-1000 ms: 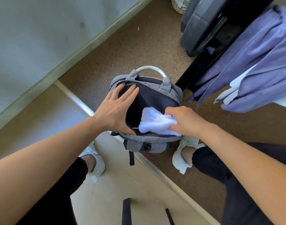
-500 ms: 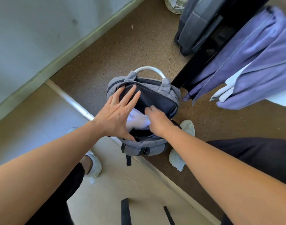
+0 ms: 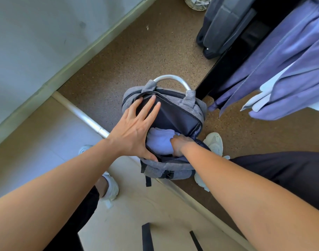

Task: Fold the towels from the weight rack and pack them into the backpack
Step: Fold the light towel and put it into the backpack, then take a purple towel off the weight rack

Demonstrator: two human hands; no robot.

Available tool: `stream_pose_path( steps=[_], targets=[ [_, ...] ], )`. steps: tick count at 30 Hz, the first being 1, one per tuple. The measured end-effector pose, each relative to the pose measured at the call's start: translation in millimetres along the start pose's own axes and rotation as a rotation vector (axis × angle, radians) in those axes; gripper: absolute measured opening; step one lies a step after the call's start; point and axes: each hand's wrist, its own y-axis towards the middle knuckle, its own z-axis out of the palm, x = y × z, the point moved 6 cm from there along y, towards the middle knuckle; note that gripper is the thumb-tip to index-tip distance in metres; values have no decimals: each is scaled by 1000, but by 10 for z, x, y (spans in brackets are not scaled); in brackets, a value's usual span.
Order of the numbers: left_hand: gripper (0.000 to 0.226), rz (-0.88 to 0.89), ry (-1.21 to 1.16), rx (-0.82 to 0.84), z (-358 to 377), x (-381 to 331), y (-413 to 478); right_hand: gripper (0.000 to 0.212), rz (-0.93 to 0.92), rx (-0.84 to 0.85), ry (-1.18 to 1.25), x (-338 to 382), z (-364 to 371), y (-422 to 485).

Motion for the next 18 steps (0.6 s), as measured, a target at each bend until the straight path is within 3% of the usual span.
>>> stream_pose_path(
  steps=[9, 14, 18],
  targets=[
    [161, -31, 22, 34, -79, -43, 50, 59, -117, -268, 313, -91, -414, -657],
    [142, -83, 38, 37, -220, -78, 123, 34, -271, -512, 657, -187, -814, -1377],
    [110, -119, 16, 83, -311, -118, 181, 22, -346, -606, 736, -383, -1017, -1900]
  ],
)
